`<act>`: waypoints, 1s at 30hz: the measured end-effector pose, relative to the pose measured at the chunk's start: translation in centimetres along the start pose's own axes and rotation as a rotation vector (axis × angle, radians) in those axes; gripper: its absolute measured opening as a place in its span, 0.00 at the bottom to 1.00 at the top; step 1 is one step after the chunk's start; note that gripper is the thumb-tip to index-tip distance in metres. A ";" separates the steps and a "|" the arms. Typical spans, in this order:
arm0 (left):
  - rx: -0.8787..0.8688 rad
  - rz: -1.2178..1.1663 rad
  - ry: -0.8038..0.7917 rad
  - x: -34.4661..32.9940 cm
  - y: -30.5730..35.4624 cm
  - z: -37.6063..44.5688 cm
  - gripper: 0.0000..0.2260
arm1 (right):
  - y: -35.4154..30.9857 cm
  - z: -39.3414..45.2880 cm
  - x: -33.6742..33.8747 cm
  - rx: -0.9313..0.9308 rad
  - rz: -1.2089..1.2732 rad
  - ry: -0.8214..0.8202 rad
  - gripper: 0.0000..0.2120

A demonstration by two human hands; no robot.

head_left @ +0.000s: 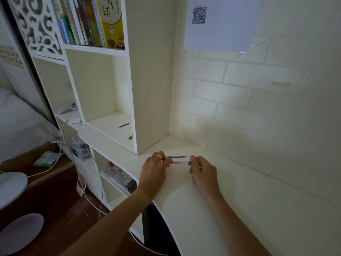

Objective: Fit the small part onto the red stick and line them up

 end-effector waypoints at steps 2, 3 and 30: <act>0.007 0.001 0.001 0.0 -0.1 0.0 0.13 | -0.3 0.2 0.0 0.023 -0.043 0.001 0.05; 0.011 0.003 0.002 0.0 -0.2 0.0 0.13 | -0.5 0.2 0.0 0.045 -0.071 -0.007 0.03; 0.009 0.009 -0.006 -0.4 -0.4 0.3 0.12 | -0.5 0.3 -0.5 0.029 -0.141 -0.088 0.12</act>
Point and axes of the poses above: each hand's wrist, its own z-axis towards the middle knuckle, its own x-axis out of the back of the hand, y = z × x, the point moved 7 cm from there along z, towards the middle knuckle, and after that the axes turned 13 degrees about -y, right-handed, at the moved point
